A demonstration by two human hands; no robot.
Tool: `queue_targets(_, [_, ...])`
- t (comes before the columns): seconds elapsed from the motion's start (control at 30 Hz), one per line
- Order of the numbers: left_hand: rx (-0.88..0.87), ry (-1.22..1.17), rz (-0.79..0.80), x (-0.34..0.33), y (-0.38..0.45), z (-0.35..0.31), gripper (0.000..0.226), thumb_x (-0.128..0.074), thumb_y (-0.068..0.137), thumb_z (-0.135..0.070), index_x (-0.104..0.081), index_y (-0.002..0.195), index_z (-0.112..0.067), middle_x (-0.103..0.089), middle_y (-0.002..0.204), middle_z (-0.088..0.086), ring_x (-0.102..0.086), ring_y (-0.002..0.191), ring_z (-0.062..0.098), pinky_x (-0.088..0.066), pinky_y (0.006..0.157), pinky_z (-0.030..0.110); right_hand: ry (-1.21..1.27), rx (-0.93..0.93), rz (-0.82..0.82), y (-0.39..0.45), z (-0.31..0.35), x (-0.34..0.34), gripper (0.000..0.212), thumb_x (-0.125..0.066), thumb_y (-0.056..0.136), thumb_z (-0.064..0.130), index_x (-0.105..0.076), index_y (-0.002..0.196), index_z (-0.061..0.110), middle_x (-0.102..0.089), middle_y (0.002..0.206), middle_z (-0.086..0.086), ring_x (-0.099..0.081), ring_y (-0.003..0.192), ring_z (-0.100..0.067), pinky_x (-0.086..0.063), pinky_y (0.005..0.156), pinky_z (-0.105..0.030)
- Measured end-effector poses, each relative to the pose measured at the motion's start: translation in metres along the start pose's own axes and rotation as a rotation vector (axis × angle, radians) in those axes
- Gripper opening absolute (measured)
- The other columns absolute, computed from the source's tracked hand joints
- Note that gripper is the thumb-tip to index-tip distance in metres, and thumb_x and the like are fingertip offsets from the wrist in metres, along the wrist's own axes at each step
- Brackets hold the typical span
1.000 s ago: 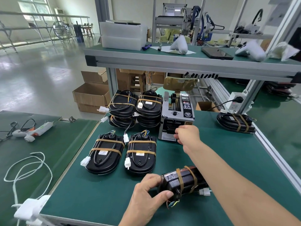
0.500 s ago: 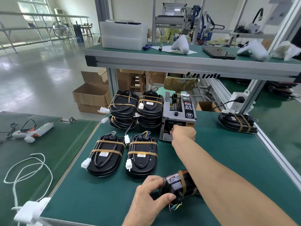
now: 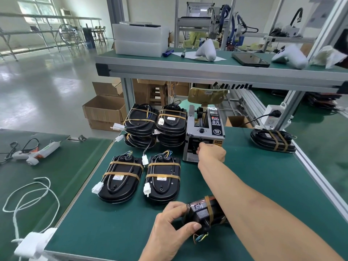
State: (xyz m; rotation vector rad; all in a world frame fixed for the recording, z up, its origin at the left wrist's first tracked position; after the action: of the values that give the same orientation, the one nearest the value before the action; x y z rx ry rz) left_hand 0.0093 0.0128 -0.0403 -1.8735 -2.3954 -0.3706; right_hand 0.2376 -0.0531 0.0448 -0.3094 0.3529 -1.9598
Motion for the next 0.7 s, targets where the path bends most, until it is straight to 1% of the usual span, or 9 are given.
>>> queue_targets(0.07, [0.002, 0.002, 0.002, 0.0, 0.0, -0.001, 0.047, -0.081, 0.074, -0.076, -0.079, 0.113, -0.05, -0.07, 0.117, -0.012, -0.07, 0.114, 0.019, -0.055, 0.103, 0.04, -0.024, 0.001, 0.026, -0.002, 0.0, -0.001, 0.006, -0.078, 0.085, 0.01, -0.073, 0.082, 0.012, -0.077, 0.084, -0.009, -0.076, 0.079, -0.025, -0.059, 0.063, -0.032])
queue_targets(0.1, [0.002, 0.002, 0.002, 0.0, 0.0, -0.002, 0.047, -0.081, 0.074, -0.076, -0.079, 0.113, -0.05, -0.07, 0.117, -0.012, -0.07, 0.113, 0.018, -0.055, 0.102, 0.04, -0.044, -0.002, 0.05, -0.004, 0.0, -0.001, 0.004, -0.078, 0.084, 0.01, -0.075, 0.083, 0.012, -0.077, 0.084, -0.009, -0.076, 0.078, -0.024, -0.057, 0.06, -0.029])
queue_targets(0.17, [0.003, -0.002, 0.006, 0.0, 0.0, -0.003, 0.047, -0.081, 0.074, -0.076, -0.079, 0.112, -0.049, -0.069, 0.117, -0.013, -0.07, 0.111, 0.018, -0.056, 0.101, 0.04, -0.118, -0.012, 0.131, -0.009, -0.003, -0.002, 0.004, -0.076, 0.083, 0.008, -0.076, 0.079, 0.009, -0.078, 0.076, -0.008, -0.074, 0.066, -0.019, -0.049, 0.05, -0.022])
queue_targets(0.23, [0.0, -0.009, 0.009, 0.0, 0.0, -0.004, 0.047, -0.082, 0.072, -0.077, -0.08, 0.11, -0.048, -0.068, 0.115, -0.013, -0.07, 0.109, 0.018, -0.057, 0.099, 0.041, -0.211, -0.022, 0.243, -0.017, -0.007, -0.003, 0.007, -0.073, 0.083, 0.003, -0.076, 0.077, 0.004, -0.076, 0.068, -0.008, -0.068, 0.052, -0.016, -0.042, 0.044, -0.019])
queue_targets(0.33, [0.008, -0.013, 0.016, 0.001, -0.001, -0.004, 0.05, -0.082, 0.071, -0.077, -0.08, 0.11, -0.047, -0.068, 0.115, -0.014, -0.07, 0.108, 0.019, -0.057, 0.099, 0.042, -0.336, -0.031, 0.382, -0.028, -0.01, 0.0, 0.003, -0.074, 0.084, 0.002, -0.073, 0.086, 0.0, -0.074, 0.068, -0.01, -0.063, 0.044, -0.013, -0.04, 0.042, -0.019])
queue_targets(0.43, [0.01, -0.015, 0.037, 0.0, -0.002, -0.004, 0.051, -0.083, 0.07, -0.076, -0.08, 0.113, -0.048, -0.067, 0.116, -0.013, -0.07, 0.109, 0.02, -0.056, 0.1, 0.042, -0.415, 0.013, 0.441, -0.034, -0.002, 0.012, 0.003, -0.074, 0.085, 0.002, -0.074, 0.088, 0.002, -0.074, 0.069, -0.009, -0.065, 0.047, -0.012, -0.043, 0.046, -0.02])
queue_targets(0.5, [0.011, -0.01, 0.036, 0.0, -0.002, -0.004, 0.052, -0.083, 0.07, -0.077, -0.08, 0.112, -0.047, -0.067, 0.116, -0.013, -0.07, 0.11, 0.02, -0.056, 0.101, 0.043, -0.391, 0.064, 0.493, -0.036, 0.004, 0.024, 0.001, -0.075, 0.086, 0.003, -0.076, 0.087, 0.004, -0.076, 0.073, -0.009, -0.067, 0.052, -0.012, -0.045, 0.05, -0.021])
queue_targets(0.6, [0.013, -0.013, 0.011, 0.001, -0.001, -0.002, 0.051, -0.08, 0.071, -0.078, -0.08, 0.111, -0.045, -0.069, 0.118, -0.011, -0.071, 0.111, 0.018, -0.055, 0.102, 0.044, -0.348, 0.178, 0.6, -0.038, 0.011, 0.051, 0.003, -0.077, 0.088, 0.009, -0.078, 0.086, 0.007, -0.079, 0.081, -0.007, -0.072, 0.064, -0.012, -0.049, 0.059, -0.023])
queue_targets(0.7, [0.009, -0.009, 0.016, 0.001, 0.0, -0.001, 0.048, -0.082, 0.074, -0.073, -0.08, 0.112, -0.044, -0.069, 0.118, -0.01, -0.071, 0.11, 0.019, -0.055, 0.102, 0.044, -0.321, 0.29, 0.664, -0.044, 0.018, 0.08, 0.005, -0.078, 0.089, 0.016, -0.079, 0.086, 0.012, -0.08, 0.083, -0.003, -0.076, 0.073, -0.013, -0.052, 0.07, -0.028])
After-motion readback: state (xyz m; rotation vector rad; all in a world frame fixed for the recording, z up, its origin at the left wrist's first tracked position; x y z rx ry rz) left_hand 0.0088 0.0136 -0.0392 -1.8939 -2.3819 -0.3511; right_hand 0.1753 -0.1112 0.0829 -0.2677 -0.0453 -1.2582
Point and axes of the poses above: each hand's wrist, its own y-axis towards the middle knuckle, its own x-axis out of the back of the hand, z = x × y, the point moved 1 cm from there along y, towards the middle knuckle
